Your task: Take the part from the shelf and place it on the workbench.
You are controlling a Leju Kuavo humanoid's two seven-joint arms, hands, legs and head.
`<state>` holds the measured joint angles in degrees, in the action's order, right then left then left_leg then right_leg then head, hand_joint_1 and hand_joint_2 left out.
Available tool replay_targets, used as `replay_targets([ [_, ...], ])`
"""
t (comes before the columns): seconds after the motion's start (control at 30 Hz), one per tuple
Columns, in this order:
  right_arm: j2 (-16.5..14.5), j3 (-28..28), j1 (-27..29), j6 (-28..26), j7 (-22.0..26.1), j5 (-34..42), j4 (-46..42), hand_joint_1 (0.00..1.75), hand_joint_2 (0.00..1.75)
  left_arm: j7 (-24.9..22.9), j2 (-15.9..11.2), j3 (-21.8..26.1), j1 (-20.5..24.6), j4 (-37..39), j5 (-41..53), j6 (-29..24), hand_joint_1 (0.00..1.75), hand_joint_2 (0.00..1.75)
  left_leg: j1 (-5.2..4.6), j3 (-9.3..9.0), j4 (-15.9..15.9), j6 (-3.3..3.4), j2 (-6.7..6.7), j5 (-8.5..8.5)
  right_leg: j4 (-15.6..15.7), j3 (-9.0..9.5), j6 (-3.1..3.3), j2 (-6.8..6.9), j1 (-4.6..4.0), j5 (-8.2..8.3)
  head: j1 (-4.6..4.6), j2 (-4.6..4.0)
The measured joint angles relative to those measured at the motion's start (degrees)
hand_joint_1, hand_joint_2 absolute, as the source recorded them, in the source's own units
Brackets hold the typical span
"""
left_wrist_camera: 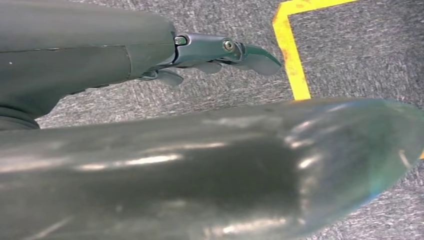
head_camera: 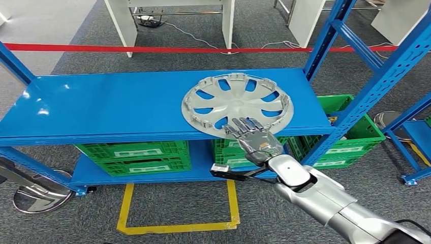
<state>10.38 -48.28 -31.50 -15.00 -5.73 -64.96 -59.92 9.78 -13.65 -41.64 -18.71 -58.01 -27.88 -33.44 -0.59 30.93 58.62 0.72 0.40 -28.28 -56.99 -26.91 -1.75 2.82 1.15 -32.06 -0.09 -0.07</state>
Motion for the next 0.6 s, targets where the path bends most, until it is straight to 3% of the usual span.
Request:
replay_targets([
  [0.6,-1.14,3.43,0.22,1.47,-2.29,-1.56,5.03,0.00,1.75,1.28,-3.36,-7.22,1.38,-3.75,-7.06,-4.16,0.00,0.00,0.01,0.00,0.00,0.00,0.00,0.00,0.00,0.00,0.00,0.00,0.00,0.00,0.00,0.00],
])
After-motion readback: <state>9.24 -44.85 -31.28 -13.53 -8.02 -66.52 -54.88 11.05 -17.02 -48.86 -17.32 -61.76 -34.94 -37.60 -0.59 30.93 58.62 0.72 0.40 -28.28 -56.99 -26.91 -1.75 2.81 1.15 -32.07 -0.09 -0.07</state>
